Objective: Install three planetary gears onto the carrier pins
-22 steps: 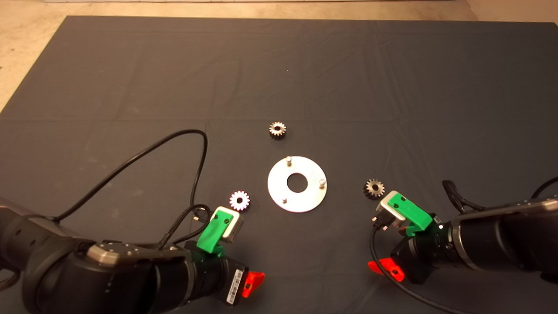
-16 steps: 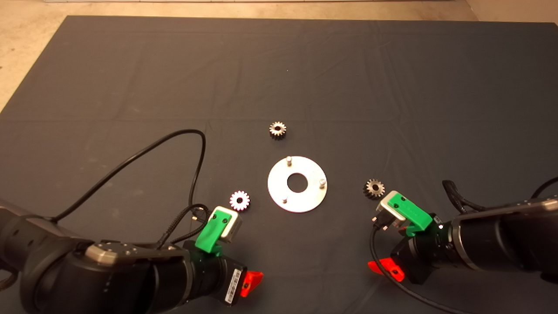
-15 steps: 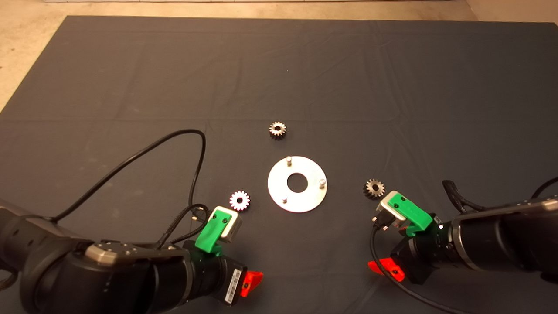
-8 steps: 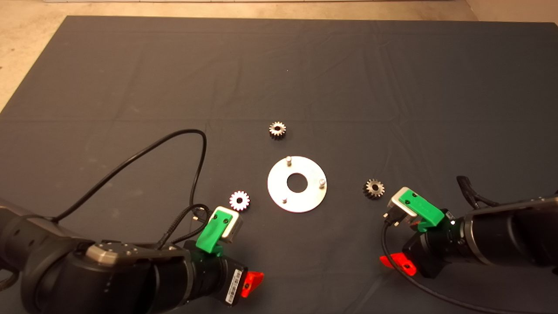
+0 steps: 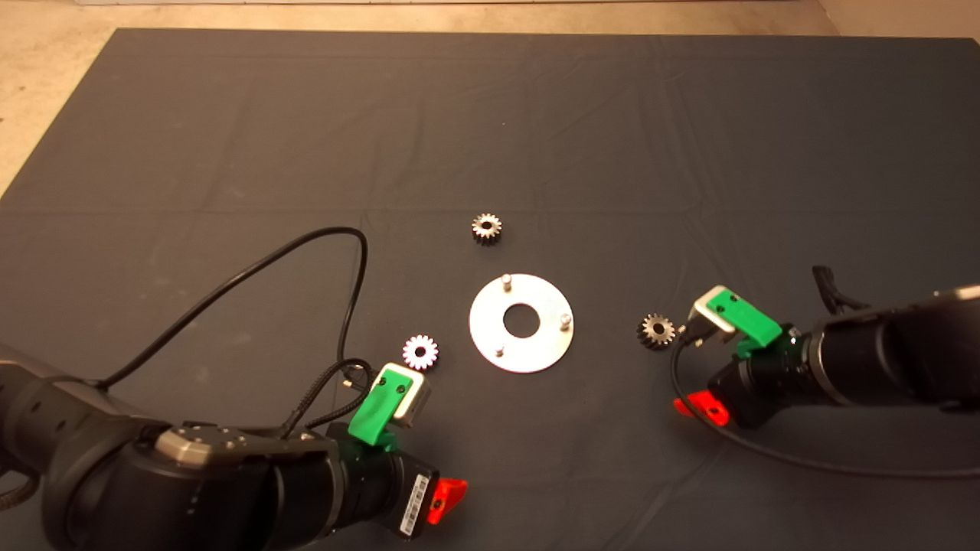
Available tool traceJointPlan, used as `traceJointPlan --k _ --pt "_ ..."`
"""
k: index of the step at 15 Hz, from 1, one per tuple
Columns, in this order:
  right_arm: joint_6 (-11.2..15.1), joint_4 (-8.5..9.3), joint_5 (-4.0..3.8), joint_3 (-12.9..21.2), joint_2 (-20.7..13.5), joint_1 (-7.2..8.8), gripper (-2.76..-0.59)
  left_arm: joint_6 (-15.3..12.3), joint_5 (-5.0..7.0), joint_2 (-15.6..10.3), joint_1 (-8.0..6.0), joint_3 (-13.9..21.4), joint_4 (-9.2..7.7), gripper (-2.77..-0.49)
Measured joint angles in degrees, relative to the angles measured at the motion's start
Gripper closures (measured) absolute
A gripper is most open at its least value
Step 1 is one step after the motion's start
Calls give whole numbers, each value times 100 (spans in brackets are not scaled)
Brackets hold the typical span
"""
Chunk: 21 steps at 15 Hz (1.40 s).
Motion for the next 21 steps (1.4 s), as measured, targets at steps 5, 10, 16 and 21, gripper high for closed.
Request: traceJointPlan --k 5,10,16,21 --pt "-256 291 -29 -767 85 143 -265 0 -5 6 0 0 2 -248" --pt "-270 337 28 -802 312 141 -265 1 -2 26 0 0 0 -248" --pt "-270 357 126 -1039 573 141 -265 4 -2 35 0 0 2 -248" --pt "-270 354 254 -1169 649 141 -265 2 -2 35 0 0 0 -248"
